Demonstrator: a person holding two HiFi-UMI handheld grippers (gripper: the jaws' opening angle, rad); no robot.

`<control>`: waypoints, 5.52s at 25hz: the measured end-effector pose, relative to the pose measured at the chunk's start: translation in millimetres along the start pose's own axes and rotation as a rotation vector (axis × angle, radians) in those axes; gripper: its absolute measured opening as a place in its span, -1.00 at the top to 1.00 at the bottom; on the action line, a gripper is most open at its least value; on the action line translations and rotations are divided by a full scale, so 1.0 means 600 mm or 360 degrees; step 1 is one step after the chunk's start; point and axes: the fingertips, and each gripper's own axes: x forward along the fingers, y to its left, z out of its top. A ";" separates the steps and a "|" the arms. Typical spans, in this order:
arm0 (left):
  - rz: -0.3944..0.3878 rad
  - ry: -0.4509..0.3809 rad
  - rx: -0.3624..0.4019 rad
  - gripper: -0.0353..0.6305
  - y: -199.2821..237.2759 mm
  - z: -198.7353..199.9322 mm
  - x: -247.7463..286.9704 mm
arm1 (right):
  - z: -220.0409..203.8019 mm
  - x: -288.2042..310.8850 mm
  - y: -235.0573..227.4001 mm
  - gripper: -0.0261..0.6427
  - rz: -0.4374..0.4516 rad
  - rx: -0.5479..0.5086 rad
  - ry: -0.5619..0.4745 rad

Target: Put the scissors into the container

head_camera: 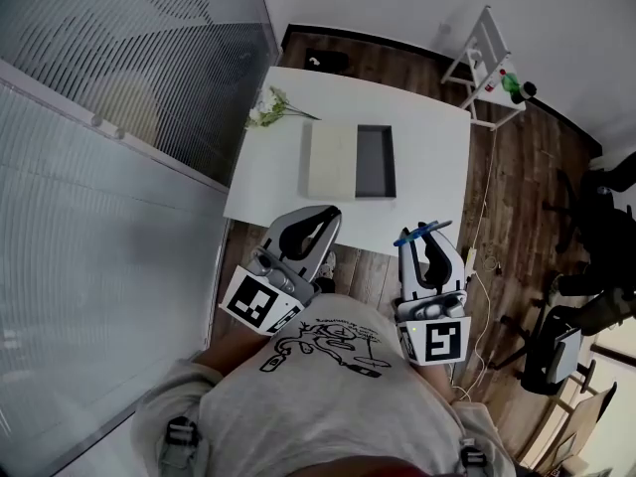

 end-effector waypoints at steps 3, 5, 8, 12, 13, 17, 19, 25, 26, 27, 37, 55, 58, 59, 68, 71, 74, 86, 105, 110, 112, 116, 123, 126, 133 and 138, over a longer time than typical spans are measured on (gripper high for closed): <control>-0.0007 -0.0002 -0.0007 0.81 0.025 0.003 0.015 | 0.003 0.028 -0.008 0.65 -0.0014 -0.0002 -0.0003; -0.0018 -0.0005 -0.0007 0.81 0.040 0.005 0.025 | 0.005 0.043 -0.015 0.65 -0.0028 -0.0004 -0.0006; -0.0035 -0.0014 0.0002 0.81 0.062 0.005 0.038 | 0.001 0.065 -0.023 0.65 -0.0050 -0.0001 -0.0004; -0.0054 -0.0011 0.0008 0.81 0.083 0.004 0.050 | -0.002 0.084 -0.031 0.65 -0.0083 0.0005 -0.0004; -0.0058 -0.0010 0.0010 0.81 0.086 0.003 0.053 | -0.003 0.087 -0.033 0.65 -0.0090 0.0005 -0.0003; -0.0055 -0.0011 0.0017 0.81 0.092 0.003 0.065 | -0.006 0.091 -0.044 0.65 -0.0099 0.0007 0.0008; -0.0049 -0.0014 0.0021 0.81 0.093 0.002 0.068 | -0.007 0.091 -0.048 0.66 -0.0098 0.0003 0.0011; -0.0052 -0.0009 0.0012 0.82 0.090 -0.005 0.075 | -0.016 0.096 -0.057 0.66 -0.0093 -0.0018 0.0036; -0.0054 -0.0010 0.0014 0.82 0.090 -0.006 0.076 | -0.021 0.098 -0.058 0.66 -0.0092 -0.0021 0.0044; -0.0055 -0.0011 0.0017 0.82 0.089 -0.006 0.076 | -0.027 0.101 -0.060 0.66 -0.0090 -0.0024 0.0057; -0.0048 -0.0007 0.0039 0.82 0.101 -0.003 0.075 | -0.114 0.142 -0.069 0.66 -0.0080 -0.0021 0.0240; -0.0070 -0.0006 0.0037 0.82 0.130 -0.003 0.087 | -0.304 0.208 -0.101 0.66 -0.0119 0.0002 0.0584; -0.0067 -0.0005 0.0032 0.82 0.137 -0.002 0.090 | -0.340 0.219 -0.105 0.66 -0.0109 0.0022 0.0640; -0.0065 -0.0004 0.0031 0.82 0.139 -0.003 0.090 | -0.350 0.224 -0.104 0.66 -0.0104 0.0032 0.0659; -0.0058 -0.0006 0.0023 0.82 0.155 -0.003 0.091 | -0.449 0.272 -0.102 0.66 -0.0049 0.0087 0.0855; -0.0057 -0.0006 0.0021 0.82 0.160 -0.003 0.090 | -0.488 0.289 -0.102 0.66 -0.0032 0.0099 0.0935; -0.0059 -0.0005 0.0017 0.82 0.164 -0.007 0.090 | -0.533 0.303 -0.099 0.66 -0.0012 0.0132 0.1037; -0.0056 0.0009 0.0002 0.82 0.172 -0.012 0.084 | -0.667 0.321 -0.116 0.66 -0.0078 0.0327 0.1380; -0.0019 0.0031 -0.0038 0.82 0.188 -0.021 0.067 | -0.758 0.353 -0.108 0.66 -0.0079 0.0509 0.1887; -0.0001 0.0044 -0.0044 0.82 0.194 -0.022 0.063 | -0.778 0.355 -0.105 0.66 -0.0094 0.0540 0.1963; 0.0007 0.0047 -0.0047 0.82 0.197 -0.024 0.062 | -0.786 0.354 -0.105 0.66 -0.0100 0.0550 0.1986; 0.0019 0.0051 -0.0054 0.82 0.204 -0.027 0.058 | -0.799 0.352 -0.104 0.66 -0.0113 0.0552 0.2015; 0.0030 0.0054 -0.0062 0.82 0.208 -0.029 0.056 | -0.798 0.354 -0.106 0.64 -0.0114 0.0625 0.2021; 0.0026 0.0056 -0.0062 0.82 0.206 -0.029 0.056 | -0.799 0.354 -0.105 0.63 -0.0114 0.0652 0.1994; 0.0017 0.0048 -0.0051 0.82 0.196 -0.023 0.055 | -0.786 0.351 -0.106 0.57 -0.0109 0.0660 0.1944; 0.0005 0.0046 -0.0045 0.82 0.187 -0.023 0.053 | -0.759 0.350 -0.111 0.59 -0.0090 0.0633 0.1858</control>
